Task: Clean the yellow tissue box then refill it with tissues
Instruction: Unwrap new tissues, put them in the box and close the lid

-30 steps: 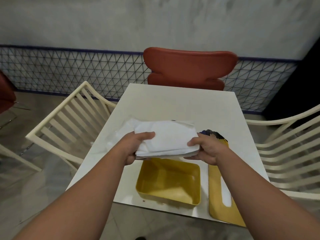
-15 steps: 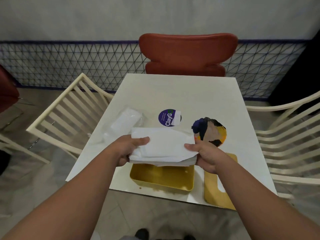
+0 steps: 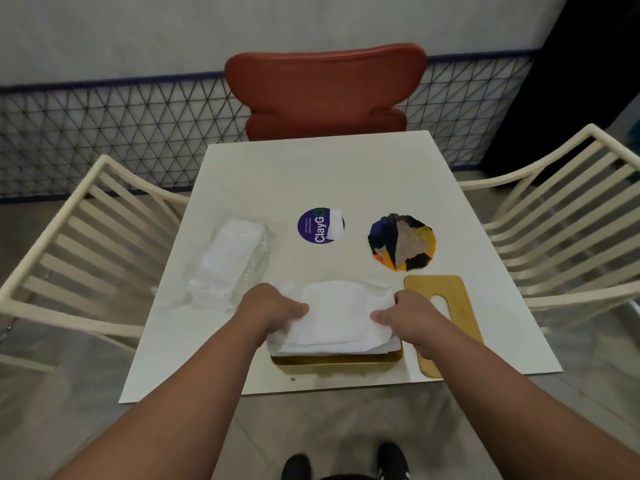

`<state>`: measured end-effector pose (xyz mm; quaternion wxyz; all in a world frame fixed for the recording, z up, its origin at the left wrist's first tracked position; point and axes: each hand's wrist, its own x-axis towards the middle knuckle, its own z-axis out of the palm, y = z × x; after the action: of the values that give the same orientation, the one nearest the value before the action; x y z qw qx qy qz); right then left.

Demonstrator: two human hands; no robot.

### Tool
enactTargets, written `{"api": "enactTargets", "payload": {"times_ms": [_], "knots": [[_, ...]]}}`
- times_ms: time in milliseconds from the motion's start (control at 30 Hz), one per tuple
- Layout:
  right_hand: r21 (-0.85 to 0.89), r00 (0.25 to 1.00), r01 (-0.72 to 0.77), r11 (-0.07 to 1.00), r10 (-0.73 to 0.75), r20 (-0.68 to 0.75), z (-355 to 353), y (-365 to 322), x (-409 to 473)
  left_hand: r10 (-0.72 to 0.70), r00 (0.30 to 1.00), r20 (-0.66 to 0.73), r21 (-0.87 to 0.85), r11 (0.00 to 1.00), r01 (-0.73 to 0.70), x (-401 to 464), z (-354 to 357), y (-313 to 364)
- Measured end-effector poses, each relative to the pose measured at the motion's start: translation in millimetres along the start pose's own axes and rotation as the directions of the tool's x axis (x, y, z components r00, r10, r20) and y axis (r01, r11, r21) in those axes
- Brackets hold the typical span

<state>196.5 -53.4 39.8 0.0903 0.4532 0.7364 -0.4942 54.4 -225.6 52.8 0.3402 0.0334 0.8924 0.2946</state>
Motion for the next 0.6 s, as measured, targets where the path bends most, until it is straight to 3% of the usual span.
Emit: {"api": "enactTargets", "payload": {"times_ms": [133, 233, 333, 467, 600], "knots": [[-0.244, 0.999, 0.016, 0.970, -0.028, -0.046, 8.0, -7.3, -4.5, 0.071, 0.997, -0.018, 0.308, 0.949, -0.062, 3.6, 8.9, 9.2], [-0.409, 0.998, 0.034, 0.912, -0.053, -0.034, 15.7, -12.6, -2.1, 0.125, 0.991, -0.044, 0.434, 0.896, -0.094, 9.3, 20.7, 8.8], [-0.469, 0.999, 0.026, 0.883, -0.042, -0.023, 27.3, -12.3, 4.2, 0.196, 0.981, -0.001, 0.540, 0.826, -0.164, 12.3, 34.6, 6.0], [-0.486, 1.000, 0.008, 0.874, 0.002, 0.020, 39.7, -16.0, 4.0, 0.217, 0.976, 0.024, 0.537, 0.821, -0.196, 16.8, 52.9, -1.8], [-0.678, 0.988, 0.058, 0.732, 0.054, 0.143, 46.8, -17.8, -0.8, 0.162, 0.987, 0.021, 0.541, 0.828, -0.147, 19.4, 61.0, -4.1]]}}
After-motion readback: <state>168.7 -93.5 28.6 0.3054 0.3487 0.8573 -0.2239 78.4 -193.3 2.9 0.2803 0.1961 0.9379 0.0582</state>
